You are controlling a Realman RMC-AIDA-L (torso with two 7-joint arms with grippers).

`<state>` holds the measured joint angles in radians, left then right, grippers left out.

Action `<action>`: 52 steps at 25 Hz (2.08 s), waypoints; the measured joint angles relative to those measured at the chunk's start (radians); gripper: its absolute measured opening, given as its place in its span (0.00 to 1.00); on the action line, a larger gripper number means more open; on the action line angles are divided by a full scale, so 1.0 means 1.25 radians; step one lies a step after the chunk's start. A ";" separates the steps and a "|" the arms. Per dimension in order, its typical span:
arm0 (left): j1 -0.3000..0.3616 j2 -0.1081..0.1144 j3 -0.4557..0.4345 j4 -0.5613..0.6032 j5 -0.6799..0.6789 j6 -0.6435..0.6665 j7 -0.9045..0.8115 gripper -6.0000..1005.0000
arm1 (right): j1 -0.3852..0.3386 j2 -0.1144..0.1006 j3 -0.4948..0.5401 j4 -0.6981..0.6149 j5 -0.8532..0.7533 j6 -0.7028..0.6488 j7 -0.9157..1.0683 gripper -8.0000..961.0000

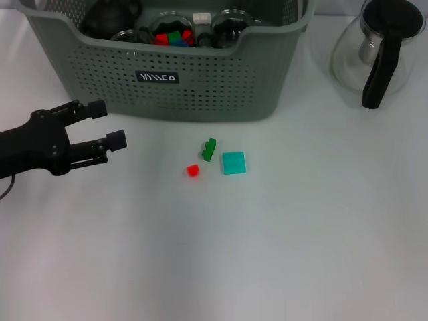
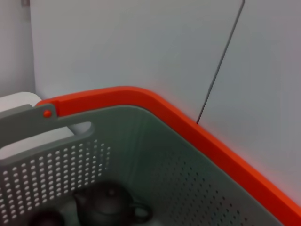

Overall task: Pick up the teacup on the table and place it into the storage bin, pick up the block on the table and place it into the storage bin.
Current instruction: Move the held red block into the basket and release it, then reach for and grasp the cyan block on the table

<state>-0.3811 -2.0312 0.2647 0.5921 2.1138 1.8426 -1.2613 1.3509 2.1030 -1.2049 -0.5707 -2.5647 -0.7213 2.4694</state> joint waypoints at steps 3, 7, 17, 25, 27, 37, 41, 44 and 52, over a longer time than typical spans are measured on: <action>0.002 -0.001 -0.009 -0.001 0.000 0.003 0.000 0.86 | -0.004 0.001 -0.010 -0.006 0.006 0.004 0.001 0.72; 0.003 -0.001 -0.019 -0.001 0.000 0.005 0.000 0.86 | -0.042 0.000 -0.012 -0.077 0.061 -0.016 -0.010 0.79; 0.006 -0.001 -0.024 -0.001 -0.002 0.007 0.000 0.86 | -0.388 -0.007 0.021 -0.458 0.627 -0.251 -0.283 0.84; 0.008 0.000 -0.053 -0.002 -0.006 0.005 0.001 0.86 | -0.584 -0.040 0.132 -0.472 0.927 -0.710 -0.397 0.84; 0.009 0.000 -0.055 -0.002 -0.007 0.003 0.001 0.86 | -0.599 -0.048 0.142 -0.478 0.892 -0.786 -0.385 0.84; 0.014 0.000 -0.061 -0.002 -0.009 0.001 0.000 0.86 | -0.566 -0.007 0.076 -0.575 0.422 -0.910 -0.269 0.84; 0.012 0.000 -0.061 -0.003 -0.010 0.000 0.003 0.86 | -0.521 -0.006 -0.004 -0.580 0.350 -0.916 -0.269 0.84; 0.012 -0.001 -0.061 -0.009 -0.010 0.000 0.004 0.86 | -0.473 -0.004 -0.037 -0.577 0.291 -0.903 -0.258 0.83; 0.014 -0.001 -0.061 -0.014 -0.011 -0.002 0.005 0.86 | -0.367 -0.001 -0.237 -0.529 0.155 -0.795 -0.191 0.83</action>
<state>-0.3631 -2.0325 0.1887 0.5751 2.1001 1.8407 -1.2551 0.8922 2.1013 -1.5018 -1.2321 -2.3714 -1.7148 2.2311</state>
